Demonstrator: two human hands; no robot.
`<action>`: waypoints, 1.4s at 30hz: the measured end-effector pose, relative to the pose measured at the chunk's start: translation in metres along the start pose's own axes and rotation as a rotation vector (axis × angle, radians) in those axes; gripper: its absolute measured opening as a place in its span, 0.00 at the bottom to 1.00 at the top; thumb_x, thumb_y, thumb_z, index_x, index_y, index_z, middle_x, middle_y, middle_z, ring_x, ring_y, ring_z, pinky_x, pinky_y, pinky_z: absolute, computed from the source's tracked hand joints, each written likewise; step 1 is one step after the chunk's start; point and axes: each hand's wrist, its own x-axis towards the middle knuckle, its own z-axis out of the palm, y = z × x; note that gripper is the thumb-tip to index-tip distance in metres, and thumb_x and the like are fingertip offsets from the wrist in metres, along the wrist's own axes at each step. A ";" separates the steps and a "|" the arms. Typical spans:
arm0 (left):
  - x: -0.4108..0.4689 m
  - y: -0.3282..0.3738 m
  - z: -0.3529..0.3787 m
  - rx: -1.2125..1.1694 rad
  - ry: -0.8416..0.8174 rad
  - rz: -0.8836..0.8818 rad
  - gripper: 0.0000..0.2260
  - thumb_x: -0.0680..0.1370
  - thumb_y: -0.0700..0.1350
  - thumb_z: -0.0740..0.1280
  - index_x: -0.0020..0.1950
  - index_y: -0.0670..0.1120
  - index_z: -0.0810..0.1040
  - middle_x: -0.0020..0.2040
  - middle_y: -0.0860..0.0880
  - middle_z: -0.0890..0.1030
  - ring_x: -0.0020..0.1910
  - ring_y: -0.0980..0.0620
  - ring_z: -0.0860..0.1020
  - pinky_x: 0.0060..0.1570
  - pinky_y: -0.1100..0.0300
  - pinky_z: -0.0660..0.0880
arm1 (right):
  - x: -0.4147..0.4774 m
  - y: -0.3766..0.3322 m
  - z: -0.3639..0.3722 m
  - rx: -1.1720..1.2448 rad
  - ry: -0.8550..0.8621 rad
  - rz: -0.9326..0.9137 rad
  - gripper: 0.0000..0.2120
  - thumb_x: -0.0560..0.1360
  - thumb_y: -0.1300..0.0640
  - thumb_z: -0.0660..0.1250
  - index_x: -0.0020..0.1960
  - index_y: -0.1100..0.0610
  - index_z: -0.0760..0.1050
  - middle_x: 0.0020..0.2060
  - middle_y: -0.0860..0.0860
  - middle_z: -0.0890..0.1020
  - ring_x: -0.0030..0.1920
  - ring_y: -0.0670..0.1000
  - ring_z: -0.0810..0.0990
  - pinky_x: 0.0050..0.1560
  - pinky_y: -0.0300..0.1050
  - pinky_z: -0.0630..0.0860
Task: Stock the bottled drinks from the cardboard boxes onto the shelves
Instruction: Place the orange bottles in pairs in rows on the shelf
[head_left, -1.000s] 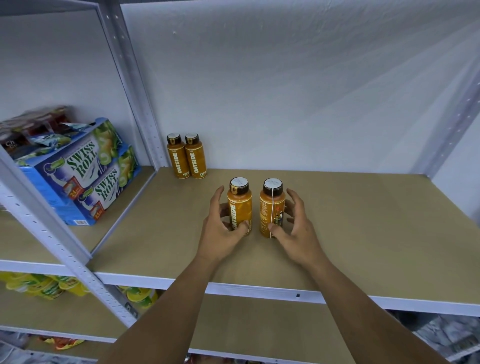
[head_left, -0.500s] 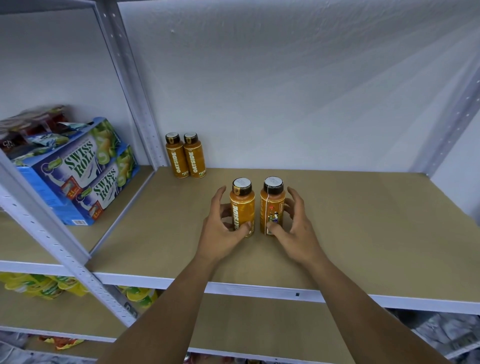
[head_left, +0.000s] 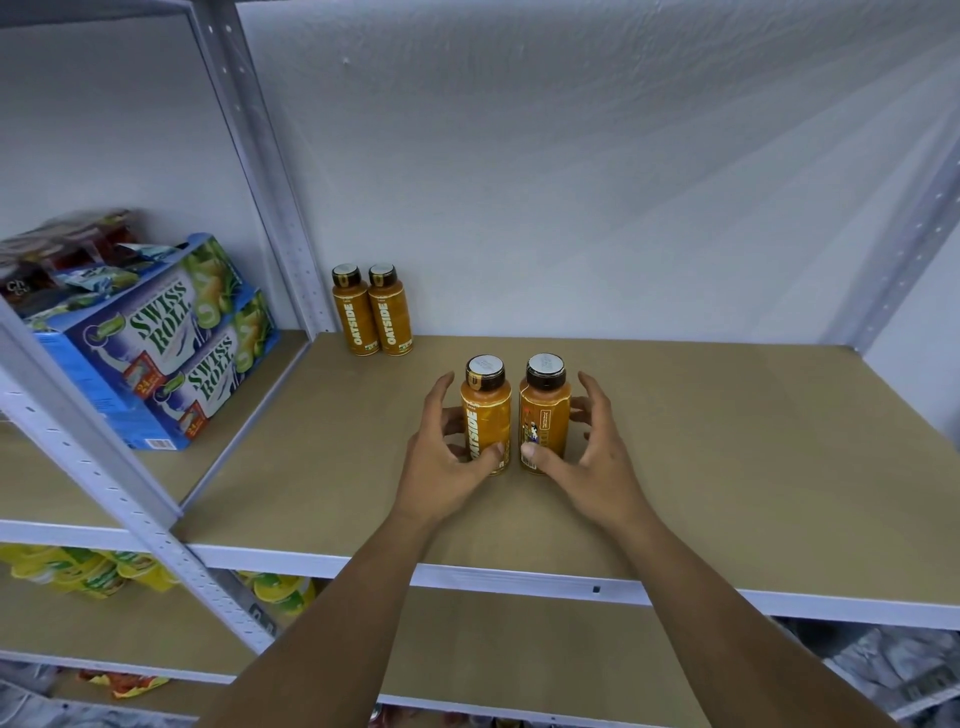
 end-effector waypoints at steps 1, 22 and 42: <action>0.000 0.000 0.000 0.002 0.003 0.001 0.46 0.73 0.48 0.80 0.81 0.61 0.54 0.69 0.50 0.77 0.61 0.54 0.78 0.57 0.55 0.80 | 0.000 0.000 0.000 0.003 -0.005 -0.003 0.48 0.69 0.40 0.78 0.79 0.36 0.50 0.73 0.44 0.69 0.70 0.44 0.70 0.66 0.43 0.69; -0.001 0.002 0.001 0.021 0.019 -0.001 0.46 0.72 0.50 0.80 0.81 0.61 0.54 0.67 0.51 0.79 0.61 0.54 0.78 0.59 0.53 0.80 | -0.004 -0.003 -0.002 0.013 -0.029 -0.010 0.44 0.74 0.53 0.76 0.80 0.39 0.52 0.68 0.38 0.70 0.68 0.39 0.70 0.65 0.37 0.68; 0.000 0.002 0.001 0.009 0.013 0.002 0.45 0.73 0.50 0.80 0.81 0.61 0.55 0.67 0.52 0.78 0.61 0.54 0.78 0.56 0.58 0.79 | -0.006 -0.004 -0.001 0.008 -0.026 0.006 0.43 0.74 0.51 0.77 0.78 0.38 0.55 0.66 0.44 0.78 0.63 0.39 0.75 0.60 0.34 0.70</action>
